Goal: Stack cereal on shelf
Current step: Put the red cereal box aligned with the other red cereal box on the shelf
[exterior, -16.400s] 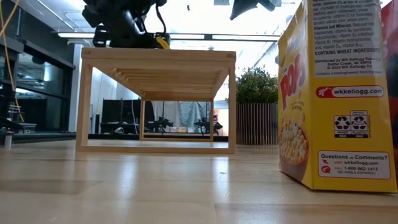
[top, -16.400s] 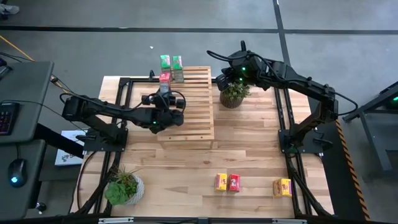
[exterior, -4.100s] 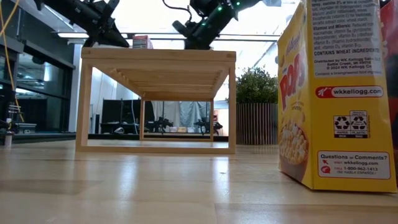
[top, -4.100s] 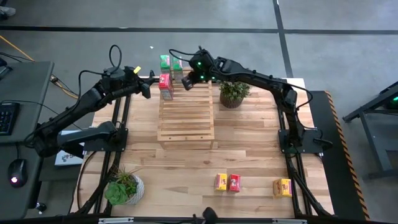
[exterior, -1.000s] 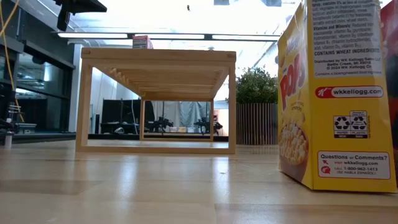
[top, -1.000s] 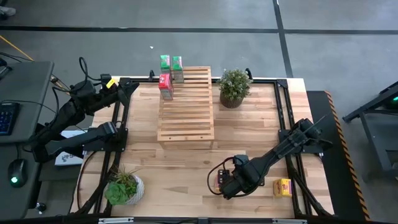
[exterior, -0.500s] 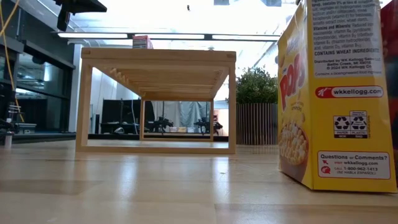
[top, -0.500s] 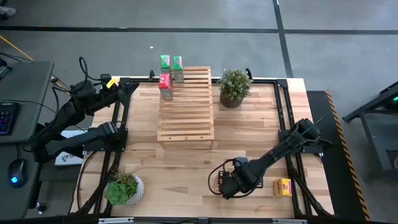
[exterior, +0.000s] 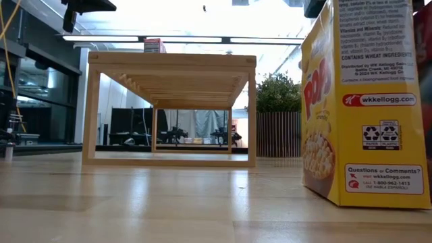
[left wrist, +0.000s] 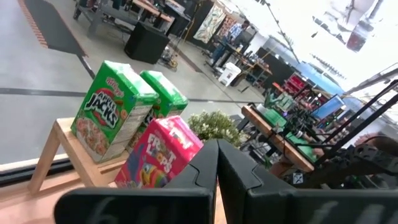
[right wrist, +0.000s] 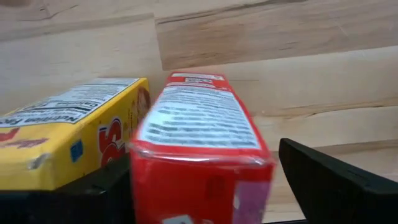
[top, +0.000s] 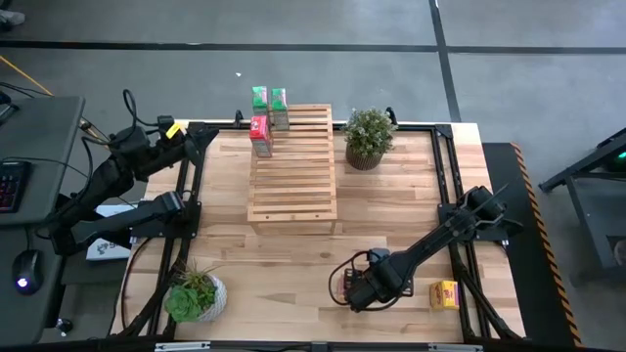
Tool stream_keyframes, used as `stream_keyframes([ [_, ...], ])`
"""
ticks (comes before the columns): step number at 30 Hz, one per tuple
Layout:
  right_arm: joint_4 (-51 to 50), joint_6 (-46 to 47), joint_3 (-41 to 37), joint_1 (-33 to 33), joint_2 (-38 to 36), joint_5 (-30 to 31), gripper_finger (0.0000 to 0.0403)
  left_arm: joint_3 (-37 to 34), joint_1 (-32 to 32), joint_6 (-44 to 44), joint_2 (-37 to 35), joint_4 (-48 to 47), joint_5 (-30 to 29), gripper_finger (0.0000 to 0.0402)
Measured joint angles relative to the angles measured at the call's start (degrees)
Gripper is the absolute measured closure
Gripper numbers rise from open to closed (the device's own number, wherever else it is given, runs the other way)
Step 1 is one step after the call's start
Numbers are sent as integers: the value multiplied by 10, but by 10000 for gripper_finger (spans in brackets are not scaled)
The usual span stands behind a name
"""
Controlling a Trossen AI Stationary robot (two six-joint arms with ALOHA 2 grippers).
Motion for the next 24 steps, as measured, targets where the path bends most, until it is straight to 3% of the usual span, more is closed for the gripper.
stream_keyframes([
  [18, -1, -16, 0, 0, -2, 2, 228, 0, 0, 0, 0, 17, -2, 402],
  [24, -1, -58, 2, 0, -42, 10, 253, 0, 0, 0, 0, 17, -2, 402],
])
